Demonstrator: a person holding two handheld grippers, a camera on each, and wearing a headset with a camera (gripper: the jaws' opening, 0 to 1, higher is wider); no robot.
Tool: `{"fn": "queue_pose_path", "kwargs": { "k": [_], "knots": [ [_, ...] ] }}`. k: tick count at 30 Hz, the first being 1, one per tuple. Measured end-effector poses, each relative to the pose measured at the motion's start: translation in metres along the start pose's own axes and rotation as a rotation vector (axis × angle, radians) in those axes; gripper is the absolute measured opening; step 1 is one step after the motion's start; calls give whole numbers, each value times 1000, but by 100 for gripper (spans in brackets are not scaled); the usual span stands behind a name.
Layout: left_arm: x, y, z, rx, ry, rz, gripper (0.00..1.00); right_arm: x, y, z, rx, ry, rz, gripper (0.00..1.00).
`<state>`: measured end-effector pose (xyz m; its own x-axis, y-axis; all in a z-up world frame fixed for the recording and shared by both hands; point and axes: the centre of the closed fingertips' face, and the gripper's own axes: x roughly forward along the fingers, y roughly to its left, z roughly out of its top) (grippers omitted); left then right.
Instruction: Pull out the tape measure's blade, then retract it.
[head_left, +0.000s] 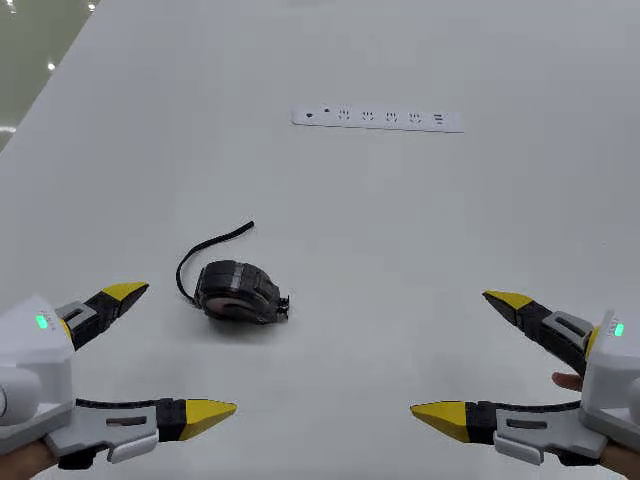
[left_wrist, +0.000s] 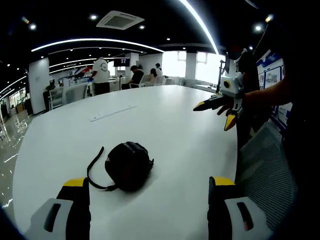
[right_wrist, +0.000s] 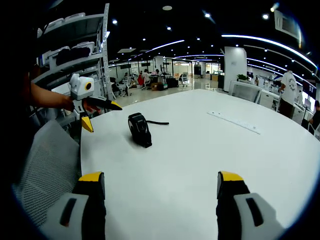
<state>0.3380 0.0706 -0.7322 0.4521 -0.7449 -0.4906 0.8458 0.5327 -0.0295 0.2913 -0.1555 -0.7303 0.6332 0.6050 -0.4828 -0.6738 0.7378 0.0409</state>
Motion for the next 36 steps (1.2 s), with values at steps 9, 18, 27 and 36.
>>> {"fn": "queue_pose_path", "kwargs": {
  "k": [9, 18, 27, 36],
  "knots": [
    [10, 6, 2, 44, 38, -42, 92, 11, -1, 3, -33, 16, 52, 91],
    [20, 14, 3, 81, 64, -74, 87, 23, -3, 4, -74, 37, 100, 87],
    [29, 21, 1, 140, 118, -119, 79, 38, -4, 6, -135, 59, 154, 82],
    [42, 29, 1, 210, 162, -163, 70, 56, -4, 9, -196, 80, 205, 73]
  ]
}}
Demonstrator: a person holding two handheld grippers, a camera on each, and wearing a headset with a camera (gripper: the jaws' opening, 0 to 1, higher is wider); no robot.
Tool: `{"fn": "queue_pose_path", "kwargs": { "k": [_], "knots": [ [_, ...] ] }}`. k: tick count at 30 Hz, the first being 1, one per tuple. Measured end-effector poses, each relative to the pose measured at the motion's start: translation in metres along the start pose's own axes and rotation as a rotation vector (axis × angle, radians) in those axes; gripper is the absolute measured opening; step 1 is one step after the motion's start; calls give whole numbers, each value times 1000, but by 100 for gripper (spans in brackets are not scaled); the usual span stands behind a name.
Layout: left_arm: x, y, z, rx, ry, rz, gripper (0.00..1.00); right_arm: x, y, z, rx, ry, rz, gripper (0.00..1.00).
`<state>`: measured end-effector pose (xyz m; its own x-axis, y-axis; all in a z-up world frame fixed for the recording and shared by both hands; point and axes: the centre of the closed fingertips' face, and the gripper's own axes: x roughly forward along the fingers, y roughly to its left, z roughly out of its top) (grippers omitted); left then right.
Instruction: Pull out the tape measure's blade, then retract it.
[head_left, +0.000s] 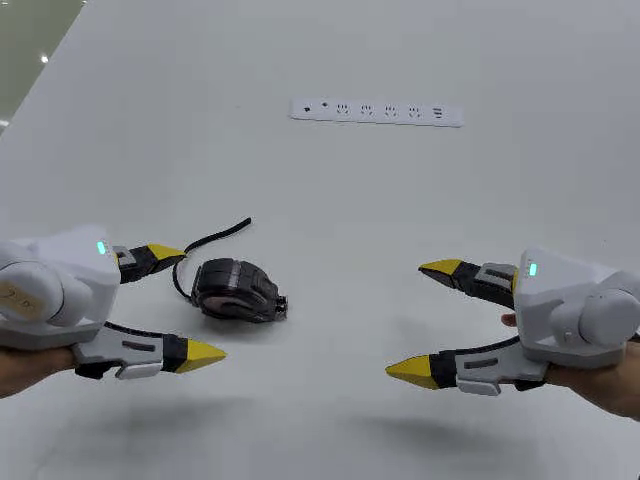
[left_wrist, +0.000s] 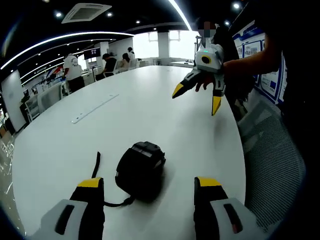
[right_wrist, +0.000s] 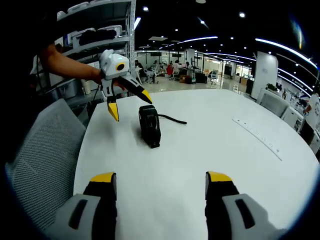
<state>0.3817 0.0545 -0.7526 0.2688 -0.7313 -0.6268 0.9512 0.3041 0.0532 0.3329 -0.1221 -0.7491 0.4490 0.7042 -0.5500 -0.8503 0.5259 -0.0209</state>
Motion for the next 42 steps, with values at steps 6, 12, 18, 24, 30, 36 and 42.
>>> {"fn": "queue_pose_path", "kwargs": {
  "k": [6, 12, 18, 24, 30, 36, 42],
  "knots": [
    [10, 5, -5, 40, 45, -32, 66, 13, 0, 3, -34, 16, 38, 68],
    [18, 8, -9, 80, 81, -69, 60, 27, 1, 6, -67, 21, 68, 62],
    [25, 11, -15, 117, 122, -106, 53, 42, -1, 8, -109, 29, 79, 55],
    [32, 13, -17, 149, 157, -139, 48, 59, -1, 10, -137, 44, 108, 52],
    [37, 12, -20, 192, 191, -174, 40, 76, 0, 12, -147, 51, 138, 48],
    [43, 15, -23, 225, 217, -192, 36, 93, 1, 15, -151, 52, 161, 44],
    [46, 14, -24, 243, 234, -216, 33, 107, 3, 17, -146, 55, 170, 37]
  ]
}}
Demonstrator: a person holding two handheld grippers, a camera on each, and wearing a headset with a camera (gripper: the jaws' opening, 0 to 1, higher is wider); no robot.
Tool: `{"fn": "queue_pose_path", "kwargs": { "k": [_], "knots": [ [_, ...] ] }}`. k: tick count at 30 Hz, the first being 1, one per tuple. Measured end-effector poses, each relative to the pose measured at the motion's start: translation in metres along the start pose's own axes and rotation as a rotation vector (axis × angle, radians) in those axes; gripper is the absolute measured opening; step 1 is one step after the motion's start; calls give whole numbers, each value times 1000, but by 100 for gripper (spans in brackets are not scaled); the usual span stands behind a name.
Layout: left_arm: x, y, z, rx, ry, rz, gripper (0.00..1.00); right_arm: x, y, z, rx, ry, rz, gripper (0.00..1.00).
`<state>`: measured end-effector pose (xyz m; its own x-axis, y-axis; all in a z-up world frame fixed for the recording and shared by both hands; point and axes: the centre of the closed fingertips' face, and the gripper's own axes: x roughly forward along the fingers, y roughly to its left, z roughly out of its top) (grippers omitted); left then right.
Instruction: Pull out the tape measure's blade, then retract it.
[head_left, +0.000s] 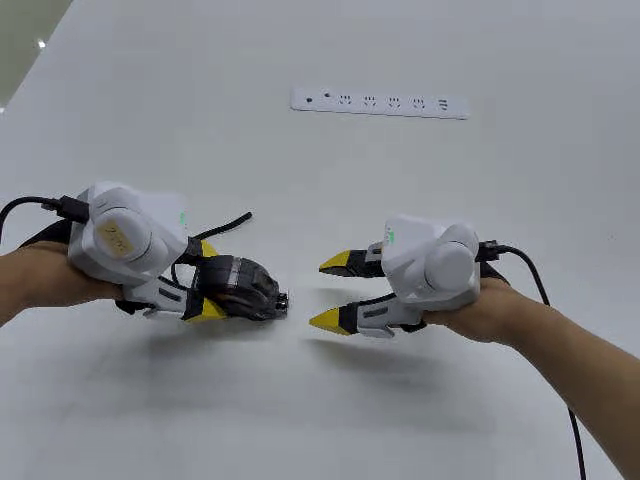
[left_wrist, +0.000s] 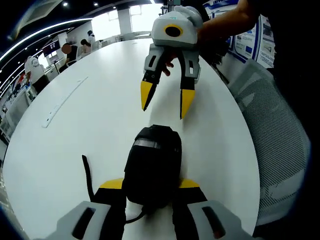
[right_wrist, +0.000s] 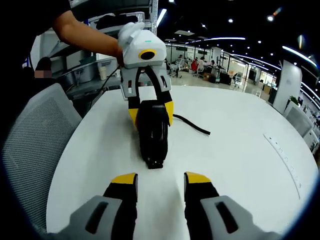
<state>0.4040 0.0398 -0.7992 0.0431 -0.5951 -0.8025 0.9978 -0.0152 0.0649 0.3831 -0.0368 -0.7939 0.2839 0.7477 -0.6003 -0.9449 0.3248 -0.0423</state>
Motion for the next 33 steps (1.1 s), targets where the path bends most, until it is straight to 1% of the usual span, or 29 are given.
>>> {"fn": "queue_pose_path", "kwargs": {
  "k": [7, 10, 13, 15, 17, 19, 22, 25, 26, 29, 32, 33],
  "knots": [
    [0, -1, -1, -10, 7, -1, 31, 18, 4, 1, -7, 11, 29, 30],
    [0, -1, -1, -15, 12, 2, 31, 24, 5, 3, -12, 7, 34, 25],
    [0, 0, -1, -28, 14, 4, 31, 29, 5, 5, -21, 9, 43, 23],
    [0, 0, -1, -29, 12, 3, 31, 33, 7, 6, -26, 8, 55, 21],
    [0, 0, -1, -29, 11, 3, 31, 37, 6, 6, -36, 14, 56, 18],
    [0, 0, -1, -32, 9, 2, 31, 38, 8, 6, -44, 17, 65, 15],
    [0, 0, -1, -33, 8, 2, 30, 39, 8, 5, -39, 17, 68, 15],
    [0, 0, -2, -27, 2, -1, 30, 42, 10, 2, -49, 34, 75, 15],
    [-1, -1, -2, -26, 2, 0, 30, 42, 10, 1, -56, 28, 83, 15],
    [-1, 0, -2, -32, -2, 2, 30, 42, 10, 1, -46, 23, 91, 14],
    [-1, 0, -2, -35, -6, 6, 30, 42, 9, 1, -28, 25, 88, 13],
    [-1, 0, -2, -36, -7, 8, 30, 42, 9, 1, -32, 27, 85, 12]
  ]
}}
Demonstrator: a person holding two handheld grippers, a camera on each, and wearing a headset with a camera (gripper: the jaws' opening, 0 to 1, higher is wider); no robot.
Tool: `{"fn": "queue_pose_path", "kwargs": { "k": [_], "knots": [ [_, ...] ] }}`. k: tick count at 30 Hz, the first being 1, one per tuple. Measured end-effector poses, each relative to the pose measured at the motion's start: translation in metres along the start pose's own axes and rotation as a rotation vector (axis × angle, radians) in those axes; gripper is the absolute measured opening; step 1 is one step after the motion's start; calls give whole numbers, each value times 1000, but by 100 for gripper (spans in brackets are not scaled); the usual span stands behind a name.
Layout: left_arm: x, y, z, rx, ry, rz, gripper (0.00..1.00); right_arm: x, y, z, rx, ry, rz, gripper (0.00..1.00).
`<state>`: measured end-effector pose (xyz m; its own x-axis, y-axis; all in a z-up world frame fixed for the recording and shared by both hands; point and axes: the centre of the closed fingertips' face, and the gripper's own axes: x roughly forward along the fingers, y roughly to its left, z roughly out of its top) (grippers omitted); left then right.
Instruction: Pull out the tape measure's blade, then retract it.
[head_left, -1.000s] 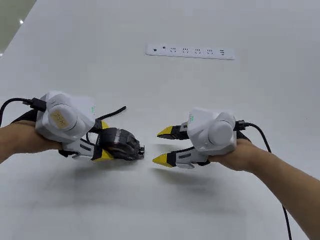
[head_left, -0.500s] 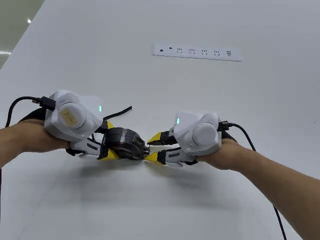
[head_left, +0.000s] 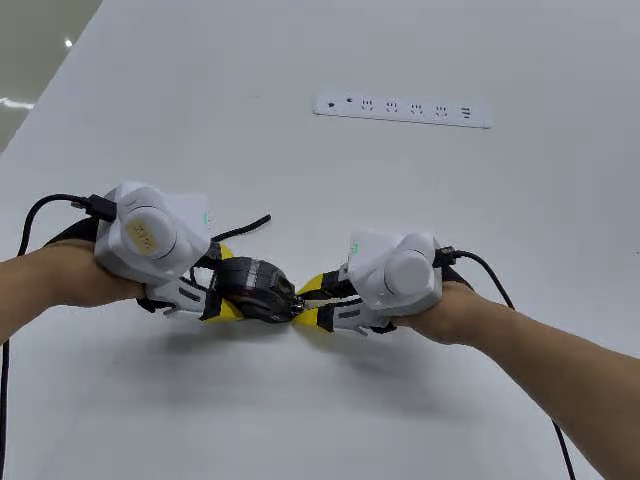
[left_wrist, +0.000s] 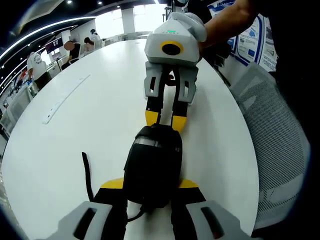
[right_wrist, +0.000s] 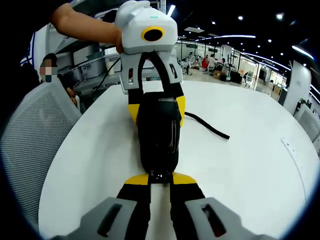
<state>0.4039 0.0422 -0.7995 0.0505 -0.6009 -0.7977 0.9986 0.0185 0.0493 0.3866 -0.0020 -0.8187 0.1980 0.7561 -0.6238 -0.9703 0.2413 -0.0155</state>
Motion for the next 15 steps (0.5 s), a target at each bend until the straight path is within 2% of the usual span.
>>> {"fn": "queue_pose_path", "kwargs": {
  "k": [15],
  "knots": [
    [-2, 1, -1, -16, -11, 5, 30, -3, -2, 3, -38, 30, 11, 11]
  ]
}}
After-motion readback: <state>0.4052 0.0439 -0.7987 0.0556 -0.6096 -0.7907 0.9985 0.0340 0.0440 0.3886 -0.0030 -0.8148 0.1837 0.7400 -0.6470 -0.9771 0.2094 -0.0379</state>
